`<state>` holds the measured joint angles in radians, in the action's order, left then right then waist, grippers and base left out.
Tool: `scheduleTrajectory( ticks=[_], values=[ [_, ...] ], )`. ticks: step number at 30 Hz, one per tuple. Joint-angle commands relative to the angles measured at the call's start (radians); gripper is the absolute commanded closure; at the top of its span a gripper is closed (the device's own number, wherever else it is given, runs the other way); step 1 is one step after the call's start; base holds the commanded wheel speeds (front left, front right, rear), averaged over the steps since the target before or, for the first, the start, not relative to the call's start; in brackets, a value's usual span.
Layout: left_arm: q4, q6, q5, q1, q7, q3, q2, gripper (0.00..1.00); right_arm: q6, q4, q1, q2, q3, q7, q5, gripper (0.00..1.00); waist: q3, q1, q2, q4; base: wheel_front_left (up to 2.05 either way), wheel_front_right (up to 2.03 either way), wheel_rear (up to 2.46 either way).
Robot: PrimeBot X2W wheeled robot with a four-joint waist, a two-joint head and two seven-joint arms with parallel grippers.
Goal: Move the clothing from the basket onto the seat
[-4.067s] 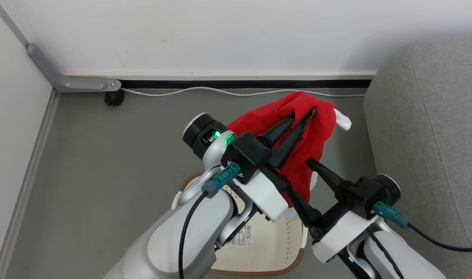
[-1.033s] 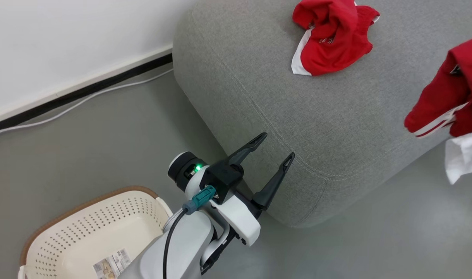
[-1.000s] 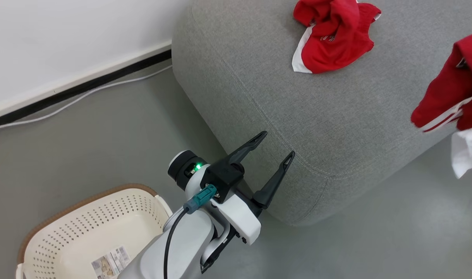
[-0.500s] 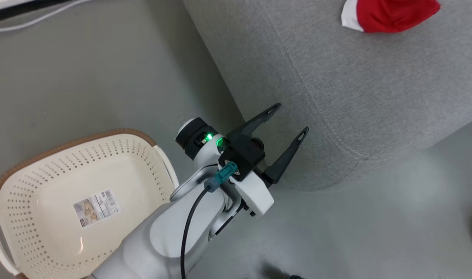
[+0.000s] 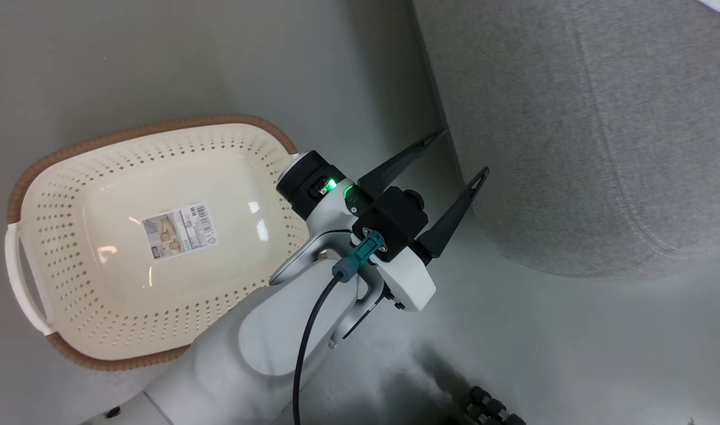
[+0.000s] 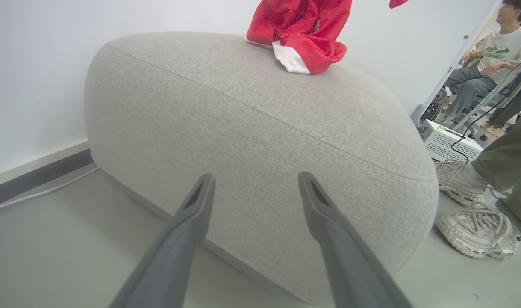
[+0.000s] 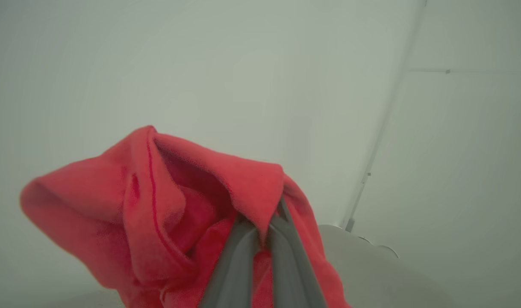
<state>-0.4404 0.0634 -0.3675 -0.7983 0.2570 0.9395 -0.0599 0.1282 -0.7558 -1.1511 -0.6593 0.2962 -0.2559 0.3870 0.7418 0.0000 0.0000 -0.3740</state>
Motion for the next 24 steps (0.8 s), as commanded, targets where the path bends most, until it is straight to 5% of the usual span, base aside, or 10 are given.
scheduleTrajectory(
  ticks=[1,4,10,21,22,23,24],
  values=[
    [0.041,0.016,-0.010,-0.024,0.005,-0.004,0.010,0.00,0.003,-0.023,-0.022,-0.072,0.041,-0.006,-0.021,1.00,0.048,0.0000,0.0000,0.057,0.00,0.00,0.00],
    [0.061,0.030,-0.019,-0.026,0.005,0.011,0.010,0.00,0.003,-0.088,-0.069,-0.086,0.072,-0.006,-0.054,1.00,0.063,0.0000,0.0000,0.093,0.00,0.00,0.00],
    [0.084,0.056,-0.029,-0.027,0.005,0.016,0.010,0.00,0.003,-0.156,-0.084,-0.045,-0.045,-0.006,-0.001,1.00,0.088,0.0000,0.0000,0.140,0.00,0.00,0.00],
    [0.116,0.070,-0.041,-0.021,0.005,0.011,0.010,0.00,0.003,-0.102,0.131,0.021,-0.199,-0.006,0.171,1.00,0.060,0.0000,0.0000,0.167,0.00,0.00,0.00],
    [0.118,0.070,-0.042,-0.019,0.005,0.009,0.010,0.00,0.003,-0.092,0.156,0.027,-0.200,-0.006,0.184,0.69,0.054,0.0000,0.0000,0.169,0.00,0.00,0.00],
    [0.121,0.071,-0.043,-0.017,0.005,0.007,0.010,0.00,0.003,-0.081,0.184,0.032,-0.214,-0.006,0.191,0.09,0.046,0.0000,0.0000,0.171,0.00,0.00,0.00],
    [0.124,0.072,-0.043,-0.014,0.005,0.004,0.010,0.00,0.003,-0.065,0.209,0.036,-0.224,-0.006,0.199,0.00,0.038,0.0000,0.0000,0.173,0.00,0.00,0.00]
  ],
)
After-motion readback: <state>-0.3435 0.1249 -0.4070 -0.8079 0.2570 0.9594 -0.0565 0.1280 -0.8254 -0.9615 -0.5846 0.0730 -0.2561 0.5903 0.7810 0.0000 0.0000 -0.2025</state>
